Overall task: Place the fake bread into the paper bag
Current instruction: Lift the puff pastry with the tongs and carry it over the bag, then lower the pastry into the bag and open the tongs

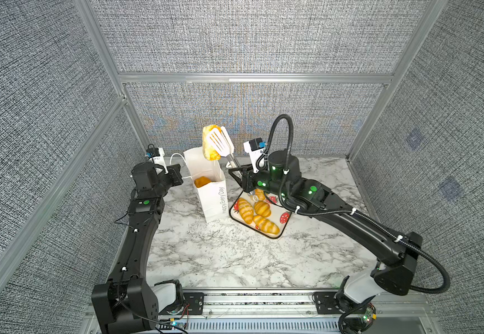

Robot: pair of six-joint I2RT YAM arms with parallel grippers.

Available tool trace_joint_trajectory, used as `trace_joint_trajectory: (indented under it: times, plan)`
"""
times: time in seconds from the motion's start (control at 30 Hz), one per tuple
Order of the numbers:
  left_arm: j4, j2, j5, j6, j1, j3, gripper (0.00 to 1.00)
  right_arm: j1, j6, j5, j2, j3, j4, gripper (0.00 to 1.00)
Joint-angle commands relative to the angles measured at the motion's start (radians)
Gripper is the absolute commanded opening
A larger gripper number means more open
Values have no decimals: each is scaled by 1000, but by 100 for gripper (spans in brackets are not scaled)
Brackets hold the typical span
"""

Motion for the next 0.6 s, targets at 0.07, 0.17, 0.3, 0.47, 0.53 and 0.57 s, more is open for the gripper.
trace_joint_trajectory:
  times: [0.07,0.17,0.3,0.47,0.53,0.57]
  plan:
    - [30,0,14,-3,0,-1,0,20,-20,-20,69,79,-9,27]
    - [29,0,13,-4,0,-1,0,28,-14,-33,115,112,-33,27]
    - [29,2,15,-3,-1,-1,0,34,-11,-47,155,140,-59,27]
    - [30,1,16,-5,0,-2,0,33,-4,-49,193,161,-101,27]
    - [30,2,15,-6,-1,-1,0,33,-1,-45,204,164,-115,27]
    - [31,2,16,-5,-1,-3,0,34,3,-40,205,161,-120,27]
